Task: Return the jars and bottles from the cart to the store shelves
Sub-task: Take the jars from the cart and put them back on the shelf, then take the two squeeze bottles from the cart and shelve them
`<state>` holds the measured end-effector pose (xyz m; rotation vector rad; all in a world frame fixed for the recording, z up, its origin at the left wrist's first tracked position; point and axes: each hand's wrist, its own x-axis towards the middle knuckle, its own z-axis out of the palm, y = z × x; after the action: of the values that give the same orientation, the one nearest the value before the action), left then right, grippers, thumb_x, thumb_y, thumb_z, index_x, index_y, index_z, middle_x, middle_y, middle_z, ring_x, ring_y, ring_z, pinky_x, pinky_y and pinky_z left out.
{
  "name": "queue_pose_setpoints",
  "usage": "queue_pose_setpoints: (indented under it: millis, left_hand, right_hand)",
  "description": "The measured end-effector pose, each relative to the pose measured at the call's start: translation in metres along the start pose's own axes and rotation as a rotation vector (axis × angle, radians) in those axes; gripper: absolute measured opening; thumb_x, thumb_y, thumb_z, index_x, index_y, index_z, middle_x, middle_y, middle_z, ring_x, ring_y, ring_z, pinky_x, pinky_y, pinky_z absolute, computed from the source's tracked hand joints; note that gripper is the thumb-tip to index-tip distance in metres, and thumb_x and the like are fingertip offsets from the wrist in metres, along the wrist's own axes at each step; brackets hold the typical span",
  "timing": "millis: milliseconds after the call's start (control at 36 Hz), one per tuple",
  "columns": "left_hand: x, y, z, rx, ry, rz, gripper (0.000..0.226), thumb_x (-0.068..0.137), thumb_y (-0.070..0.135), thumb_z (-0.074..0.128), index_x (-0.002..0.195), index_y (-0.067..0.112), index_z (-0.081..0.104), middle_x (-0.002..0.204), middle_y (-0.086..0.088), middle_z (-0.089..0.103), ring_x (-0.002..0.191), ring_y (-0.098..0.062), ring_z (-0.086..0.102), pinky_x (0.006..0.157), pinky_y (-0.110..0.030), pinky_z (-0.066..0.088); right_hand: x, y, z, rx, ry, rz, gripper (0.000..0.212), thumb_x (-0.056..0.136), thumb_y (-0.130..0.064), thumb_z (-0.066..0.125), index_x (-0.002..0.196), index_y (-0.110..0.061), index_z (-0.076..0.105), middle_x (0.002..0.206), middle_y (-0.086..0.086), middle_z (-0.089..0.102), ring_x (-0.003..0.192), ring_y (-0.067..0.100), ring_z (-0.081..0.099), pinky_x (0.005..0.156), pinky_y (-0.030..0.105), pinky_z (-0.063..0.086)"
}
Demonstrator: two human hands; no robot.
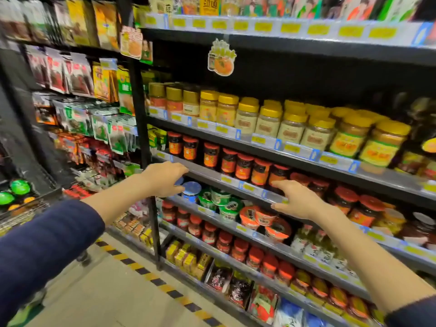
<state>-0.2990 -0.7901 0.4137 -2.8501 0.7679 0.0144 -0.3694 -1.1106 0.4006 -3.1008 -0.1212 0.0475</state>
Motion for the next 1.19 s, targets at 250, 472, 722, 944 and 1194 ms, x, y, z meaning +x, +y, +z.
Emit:
queue_pose_setpoints:
  millis: [250, 472, 722, 944, 1194]
  left_hand:
    - [-0.071, -0.13, 0.048, -0.08, -0.069, -0.264, 0.063, 0.094, 0.047, 0.045, 0.147, 0.018, 0.025, 0.151, -0.002, 0.032, 0.132, -0.02, 0.042, 0.095, -0.036, 0.046]
    - [-0.137, -0.255, 0.083, -0.134, -0.074, -0.49, 0.057, 0.09, 0.052, 0.048, 0.137, 0.021, 0.04, 0.137, -0.001, 0.05, 0.121, -0.023, 0.051, 0.091, -0.039, 0.048]
    - [-0.207, -0.383, 0.115, -0.129, -0.14, -0.719, 0.055, 0.088, 0.053, 0.047, 0.129, 0.017, 0.047, 0.131, -0.004, 0.054, 0.119, -0.026, 0.053, 0.091, -0.042, 0.049]
    - [-0.236, -0.46, 0.156, -0.148, -0.185, -0.852, 0.055, 0.089, 0.053, 0.048, 0.127, 0.014, 0.048, 0.129, -0.004, 0.055, 0.115, -0.024, 0.054, 0.09, -0.041, 0.05]
    - [-0.2, -0.545, 0.202, -0.179, -0.256, -0.973, 0.053, 0.091, 0.048, 0.048, 0.132, 0.014, 0.044, 0.136, -0.006, 0.05, 0.12, -0.024, 0.051, 0.094, -0.041, 0.048]
  right_hand:
    - [0.088, -0.14, 0.009, 0.033, -0.055, -0.261, 0.065, 0.089, -0.028, 0.058, 0.146, -0.013, 0.03, 0.149, 0.007, 0.037, 0.133, 0.023, 0.04, 0.105, 0.036, 0.04]
    - [0.178, -0.286, 0.022, 0.047, -0.113, -0.444, 0.052, 0.092, -0.026, 0.056, 0.139, -0.009, 0.04, 0.126, 0.01, 0.055, 0.11, 0.024, 0.056, 0.092, 0.037, 0.048]
    - [0.259, -0.456, 0.05, -0.017, -0.178, -0.636, 0.069, 0.093, -0.036, 0.055, 0.149, -0.015, 0.021, 0.154, 0.006, 0.027, 0.14, 0.023, 0.03, 0.112, 0.036, 0.032]
    - [0.323, -0.567, 0.06, -0.025, -0.179, -0.786, 0.067, 0.09, -0.035, 0.058, 0.144, -0.008, 0.031, 0.142, 0.012, 0.044, 0.129, 0.028, 0.044, 0.101, 0.043, 0.043]
    - [0.429, -0.657, 0.078, -0.023, -0.194, -0.939, 0.066, 0.091, -0.029, 0.055, 0.148, -0.015, 0.025, 0.15, 0.005, 0.035, 0.137, 0.022, 0.035, 0.108, 0.035, 0.036]
